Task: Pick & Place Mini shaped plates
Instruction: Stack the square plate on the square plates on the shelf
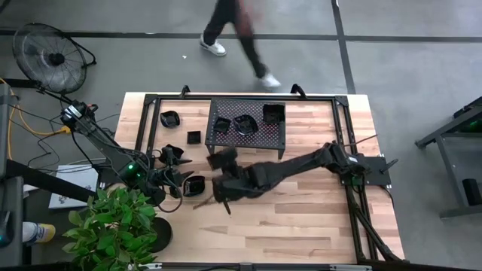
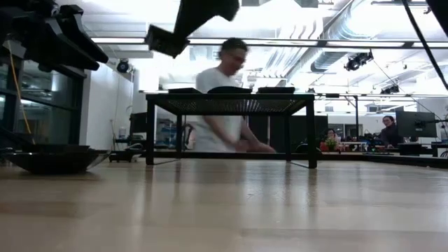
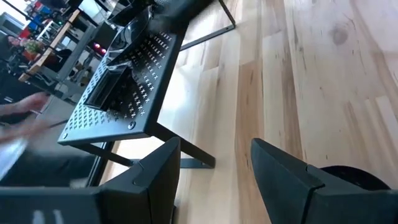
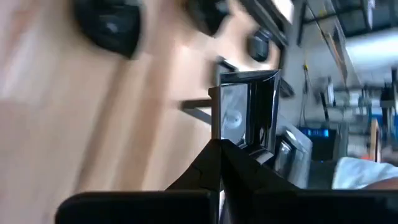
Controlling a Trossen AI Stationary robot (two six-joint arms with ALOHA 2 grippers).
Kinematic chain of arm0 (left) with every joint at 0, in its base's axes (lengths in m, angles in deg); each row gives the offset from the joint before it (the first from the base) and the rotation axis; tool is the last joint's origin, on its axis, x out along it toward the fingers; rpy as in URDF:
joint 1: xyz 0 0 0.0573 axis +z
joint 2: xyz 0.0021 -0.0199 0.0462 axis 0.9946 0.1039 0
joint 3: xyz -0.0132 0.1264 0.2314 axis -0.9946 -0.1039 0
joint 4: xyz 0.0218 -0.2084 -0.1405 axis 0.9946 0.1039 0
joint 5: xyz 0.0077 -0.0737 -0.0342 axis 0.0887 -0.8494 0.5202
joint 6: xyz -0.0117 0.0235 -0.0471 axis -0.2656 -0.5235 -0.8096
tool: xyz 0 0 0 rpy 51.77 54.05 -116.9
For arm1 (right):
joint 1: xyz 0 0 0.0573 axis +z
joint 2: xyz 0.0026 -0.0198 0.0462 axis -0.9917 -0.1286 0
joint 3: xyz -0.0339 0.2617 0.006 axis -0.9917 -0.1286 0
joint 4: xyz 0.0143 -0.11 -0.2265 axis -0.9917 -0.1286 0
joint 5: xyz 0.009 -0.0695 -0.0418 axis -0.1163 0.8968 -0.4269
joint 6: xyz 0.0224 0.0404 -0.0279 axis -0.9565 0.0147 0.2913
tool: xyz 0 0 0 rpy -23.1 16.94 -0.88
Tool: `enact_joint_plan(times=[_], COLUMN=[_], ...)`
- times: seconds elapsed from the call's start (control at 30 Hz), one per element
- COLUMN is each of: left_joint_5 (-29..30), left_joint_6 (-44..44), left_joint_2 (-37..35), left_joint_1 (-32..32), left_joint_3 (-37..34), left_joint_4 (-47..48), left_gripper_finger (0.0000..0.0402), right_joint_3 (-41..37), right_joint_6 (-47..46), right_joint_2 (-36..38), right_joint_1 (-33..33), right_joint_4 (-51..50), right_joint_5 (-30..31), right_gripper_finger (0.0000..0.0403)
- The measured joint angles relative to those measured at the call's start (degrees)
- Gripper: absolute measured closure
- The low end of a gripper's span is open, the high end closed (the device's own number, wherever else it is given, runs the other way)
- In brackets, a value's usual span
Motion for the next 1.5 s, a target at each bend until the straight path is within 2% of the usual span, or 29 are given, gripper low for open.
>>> enact_joint_plan(times=[0.07, 0.2, 0.37, 0.57, 0.77, 0.9, 1.13, 1.3, 1.5], left_joint_5=[0.1, -0.1, 0.5, 7.3, 14.6, 17.4, 19.3, 19.5, 19.2], left_joint_6=[0.0, 0.0, 0.3, 1.1, 12.9, 21.4, 22.7, 22.7, 22.6], left_joint_2=[0.0, 0.0, 0.0, 0.1, 0.1, 0.1, 0.1, 0.1, 0.1], left_joint_1=[0.0, 0.0, 0.0, 0.0, 0.0, 0.0, 0.0, 0.0, 0.0], left_joint_3=[0.0, 0.0, 0.0, 0.0, 0.0, 0.0, 0.0, 0.0, 0.0], left_joint_4=[0.0, -0.1, -0.1, 0.0, 0.0, 0.1, 0.1, 0.0, 0.1], left_gripper_finger=[0.0211, 0.0211, 0.0211, 0.0211, 0.0211, 0.0211, 0.0211, 0.0211, 0.0211], right_joint_3=[2.6, 7.6, 8.1, 8.2, 8.2, 7.9, 7.6, 4.4, 1.5], right_joint_6=[-2.3, -7.0, -8.1, -11.3, -13.7, -12.6, -15.3, -18.1, -17.3], right_joint_2=[0.0, 0.0, 0.4, 0.6, 0.6, 0.6, 0.0, -0.2, -0.3], right_joint_1=[-1.6, -5.8, -11.7, -17.5, -19.3, -20.0, -20.4, -20.6, -19.8], right_joint_4=[-1.5, -4.4, -4.3, -5.3, -3.6, 0.2, 1.0, 3.2, 5.1], right_joint_5=[-0.2, -5.4, -10.0, -14.0, -18.2, -17.1, -15.8, -14.0, -8.7], right_gripper_finger=[0.0403, 0.0403, 0.0402, 0.0402, 0.0402, 0.0402, 0.0402, 0.0403, 0.0403])
